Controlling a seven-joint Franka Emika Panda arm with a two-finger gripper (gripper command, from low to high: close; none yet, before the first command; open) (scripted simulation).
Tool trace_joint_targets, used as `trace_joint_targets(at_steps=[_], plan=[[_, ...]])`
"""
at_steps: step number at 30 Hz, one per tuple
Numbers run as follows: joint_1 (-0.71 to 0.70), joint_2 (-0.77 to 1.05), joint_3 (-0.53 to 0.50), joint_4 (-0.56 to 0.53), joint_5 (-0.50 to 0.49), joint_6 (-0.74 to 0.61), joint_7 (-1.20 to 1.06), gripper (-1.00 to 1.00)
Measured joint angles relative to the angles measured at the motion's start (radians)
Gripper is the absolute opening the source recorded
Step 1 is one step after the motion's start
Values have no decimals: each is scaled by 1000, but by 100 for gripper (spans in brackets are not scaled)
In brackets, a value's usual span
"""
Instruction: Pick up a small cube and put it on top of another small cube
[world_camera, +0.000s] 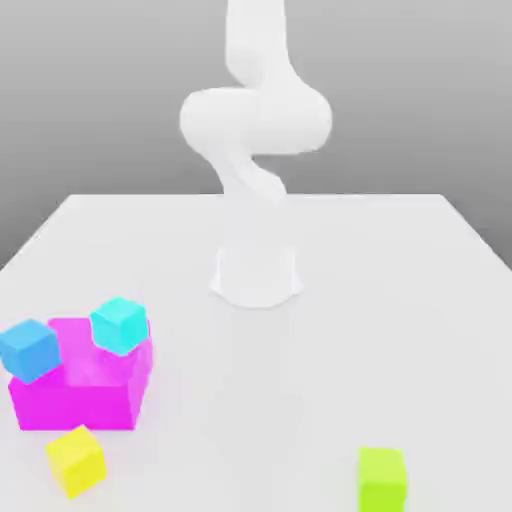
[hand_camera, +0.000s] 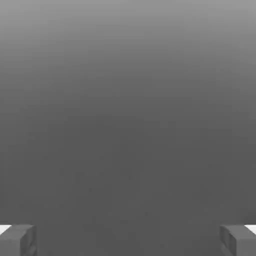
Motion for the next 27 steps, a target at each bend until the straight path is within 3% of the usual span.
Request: trace_joint_targets(at_steps=[11,19,27], plan=[[-59,405,157,-44,-111,140,225,0],[-37,695,211,-75,-189,240,386,0],[14,969,234,-110,-173,352,479,0]])
